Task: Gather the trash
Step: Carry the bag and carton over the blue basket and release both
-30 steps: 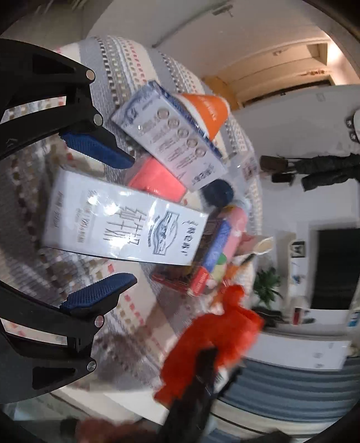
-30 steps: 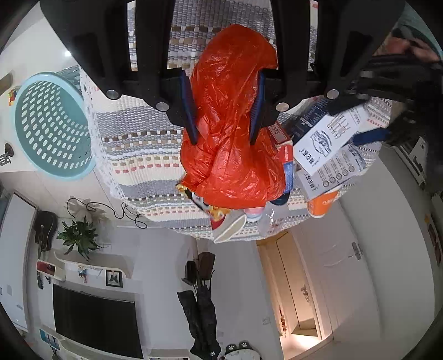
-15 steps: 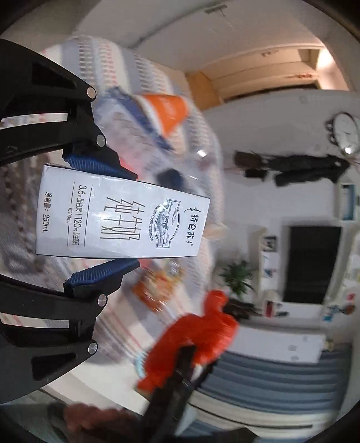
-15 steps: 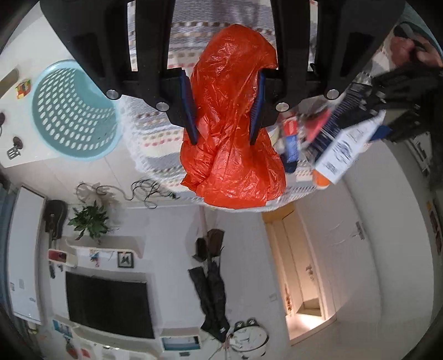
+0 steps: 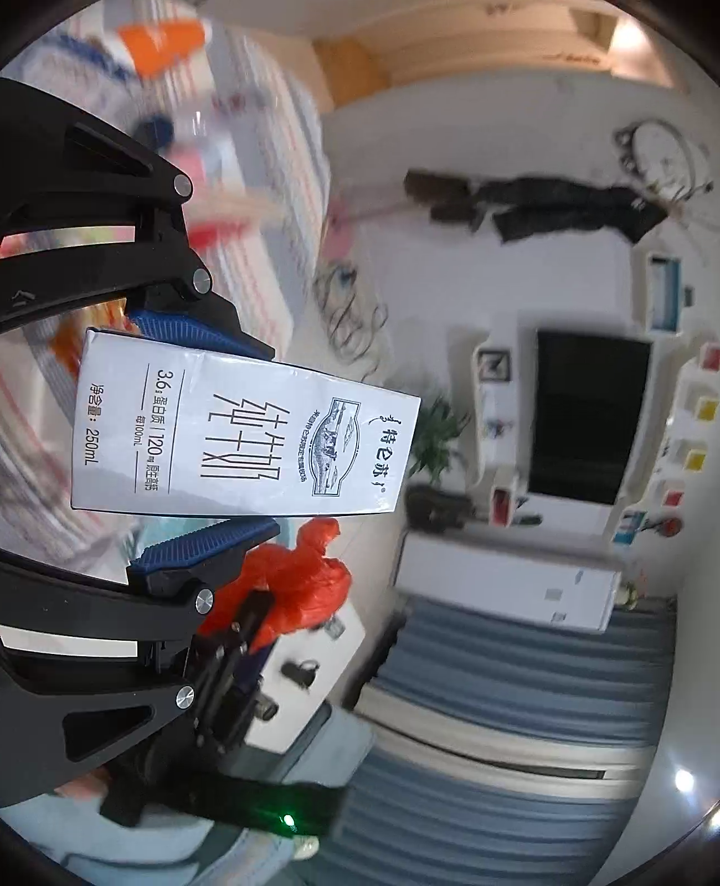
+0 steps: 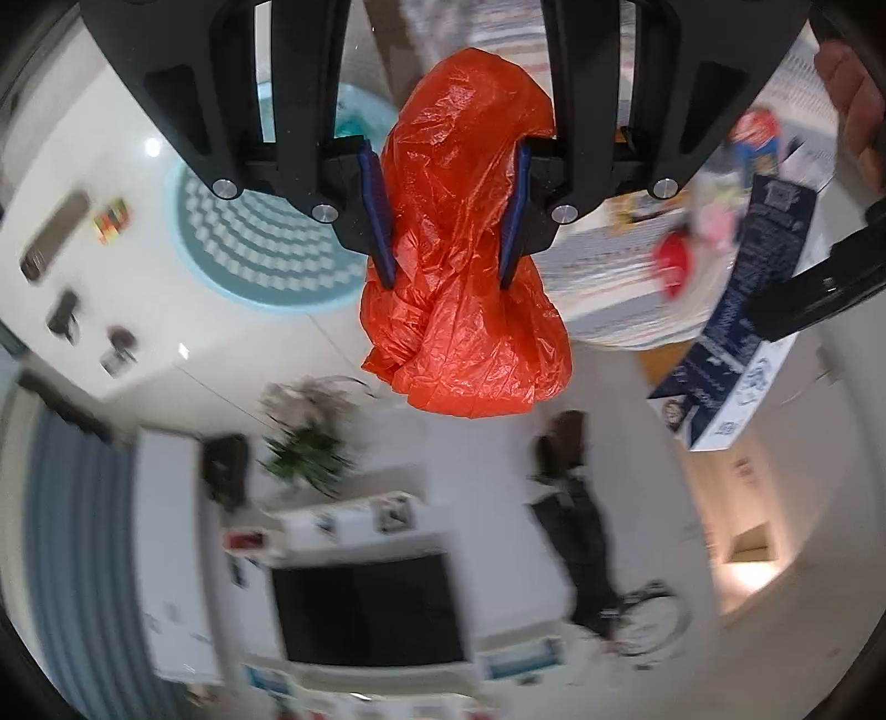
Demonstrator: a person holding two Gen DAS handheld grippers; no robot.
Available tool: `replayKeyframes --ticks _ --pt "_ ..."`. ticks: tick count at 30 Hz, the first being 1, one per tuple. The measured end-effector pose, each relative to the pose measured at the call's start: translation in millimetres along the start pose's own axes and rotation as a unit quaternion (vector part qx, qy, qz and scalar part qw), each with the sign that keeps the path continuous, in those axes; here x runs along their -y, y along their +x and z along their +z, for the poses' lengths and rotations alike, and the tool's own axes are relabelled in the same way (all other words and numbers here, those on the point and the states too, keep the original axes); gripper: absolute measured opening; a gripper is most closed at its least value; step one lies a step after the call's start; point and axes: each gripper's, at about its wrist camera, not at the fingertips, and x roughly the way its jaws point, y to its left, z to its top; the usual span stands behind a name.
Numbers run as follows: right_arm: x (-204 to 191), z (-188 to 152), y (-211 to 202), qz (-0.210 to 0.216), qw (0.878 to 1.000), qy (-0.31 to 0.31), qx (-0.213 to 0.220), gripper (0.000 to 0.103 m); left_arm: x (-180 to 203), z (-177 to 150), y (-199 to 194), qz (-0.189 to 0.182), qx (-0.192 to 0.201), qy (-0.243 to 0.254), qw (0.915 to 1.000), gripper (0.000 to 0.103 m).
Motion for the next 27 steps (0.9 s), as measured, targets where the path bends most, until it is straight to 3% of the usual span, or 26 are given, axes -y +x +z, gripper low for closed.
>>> replayKeyframes --ticks 4,8,12,15,17,27 --pt "46.8 -6.9 35.9 -0.051 0.996 0.051 -0.043 0.032 20.9 -5.3 56.1 -0.043 -0.040 -0.029 0.9979 0.054" --pt "75.9 -20.2 63.5 -0.079 0.989 0.086 -0.088 0.032 29.9 -18.4 106.9 -0.074 -0.087 -0.060 0.9917 0.054" --pt "94.8 -33.7 81.5 -0.091 0.983 0.108 -0.117 0.035 37.6 -29.3 137.6 -0.089 -0.109 -0.069 0.9876 0.055" --pt "106.9 -40.3 85.2 -0.098 0.980 0.120 -0.125 0.039 40.6 -35.0 142.6 -0.098 -0.115 -0.075 0.9857 0.057" --pt "113.4 -42.9 86.0 -0.101 0.978 0.127 -0.128 0.043 40.3 -35.2 144.1 -0.098 -0.114 -0.077 0.9856 0.067" --pt "116.8 -50.0 74.2 -0.087 0.980 0.126 -0.124 0.047 29.1 -42.8 123.3 -0.101 -0.105 -0.072 0.9867 0.068"
